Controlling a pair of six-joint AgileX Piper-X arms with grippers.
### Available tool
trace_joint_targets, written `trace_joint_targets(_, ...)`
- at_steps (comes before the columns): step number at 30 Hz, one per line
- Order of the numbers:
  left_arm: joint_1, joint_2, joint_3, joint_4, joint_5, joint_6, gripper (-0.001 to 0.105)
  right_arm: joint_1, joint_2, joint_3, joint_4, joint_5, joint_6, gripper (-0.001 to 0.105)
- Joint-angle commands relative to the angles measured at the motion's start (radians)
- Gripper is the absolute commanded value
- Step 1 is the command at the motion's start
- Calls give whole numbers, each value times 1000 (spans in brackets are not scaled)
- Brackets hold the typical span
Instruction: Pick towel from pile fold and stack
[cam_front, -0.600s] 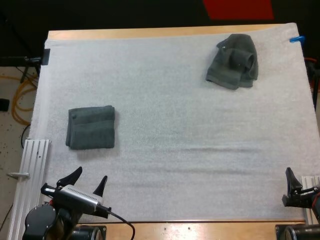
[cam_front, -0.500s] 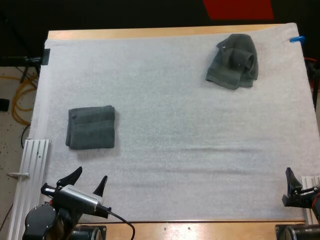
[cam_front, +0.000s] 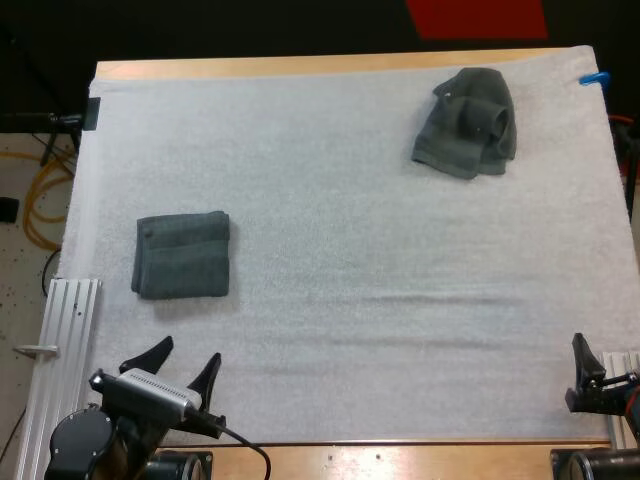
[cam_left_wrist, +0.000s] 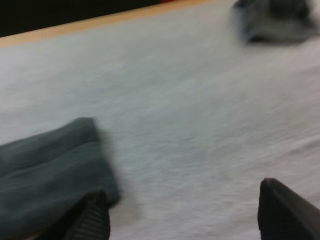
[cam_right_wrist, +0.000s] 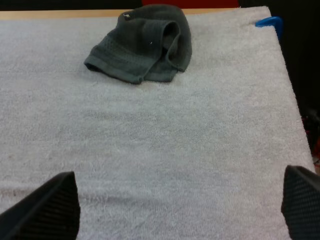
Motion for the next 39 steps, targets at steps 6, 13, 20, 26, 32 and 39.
trace_joint_targets(6,2,32,-87,-10,67,-40,61,-3,130,-114,14,-12,-11,79)
trace_joint_targets(13,2,218,-254,-10,130,58,61,-3,317,-239,14,-145,-11,79)
trace_joint_targets(20,2,364,-392,-10,310,67,61,-3,496,-347,0,-280,-11,79)
trace_joint_targets(26,2,407,-414,-10,329,67,61,-3,683,-382,-118,-308,26,79)
trace_joint_targets(32,2,407,-414,-10,329,67,61,-3,957,-469,-297,-268,99,79)
trace_joint_targets(39,2,407,-414,-7,299,67,68,-3,1299,-646,-372,-153,125,79)
